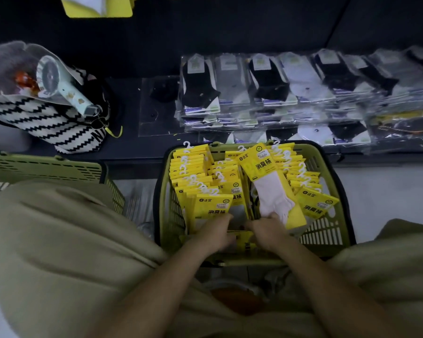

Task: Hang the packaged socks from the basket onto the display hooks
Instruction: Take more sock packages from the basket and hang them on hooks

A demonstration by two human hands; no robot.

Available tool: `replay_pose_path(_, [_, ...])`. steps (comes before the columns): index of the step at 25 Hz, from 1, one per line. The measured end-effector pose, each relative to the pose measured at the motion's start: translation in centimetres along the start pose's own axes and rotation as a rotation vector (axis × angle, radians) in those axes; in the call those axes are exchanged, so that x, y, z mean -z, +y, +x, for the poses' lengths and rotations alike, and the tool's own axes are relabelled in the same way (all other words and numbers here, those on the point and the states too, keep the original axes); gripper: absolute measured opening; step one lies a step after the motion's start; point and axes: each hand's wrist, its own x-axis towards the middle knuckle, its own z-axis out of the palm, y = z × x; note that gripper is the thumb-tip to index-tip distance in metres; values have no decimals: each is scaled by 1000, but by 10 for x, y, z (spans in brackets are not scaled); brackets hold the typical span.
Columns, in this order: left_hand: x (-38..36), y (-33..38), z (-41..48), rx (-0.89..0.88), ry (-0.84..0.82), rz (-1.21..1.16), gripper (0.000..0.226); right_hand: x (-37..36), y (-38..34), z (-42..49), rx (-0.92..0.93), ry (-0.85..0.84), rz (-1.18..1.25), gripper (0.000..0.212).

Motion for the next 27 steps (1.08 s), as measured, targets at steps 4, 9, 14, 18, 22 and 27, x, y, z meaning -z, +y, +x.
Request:
replay_pose_path(4, [-23, -1, 14, -40, -94, 363, 18, 11, -9, -12, 47, 29, -10, 23])
replay_pose_path(9, [-22, -7, 12, -40, -12, 325, 12, 51, 26, -15, -332, 555, 330, 36])
replay_pose_path(14, [-22, -10, 4, -35, -5, 220, 9, 72, 59, 3, -585, 384, 235, 56])
replay_pose_path(18, [-20, -13, 1, -33, 18, 176, 16, 86, 61, 9, -476, 279, 653, 26])
replay_pose_path(22, [-19, -14, 3, -41, 58, 146, 15, 115, 69, -7, -415, 541, 1185, 19])
replay_pose_path(27, [2, 3, 7, -43, 293, -31, 21, 143, 78, -45, -308, 775, 1464, 16])
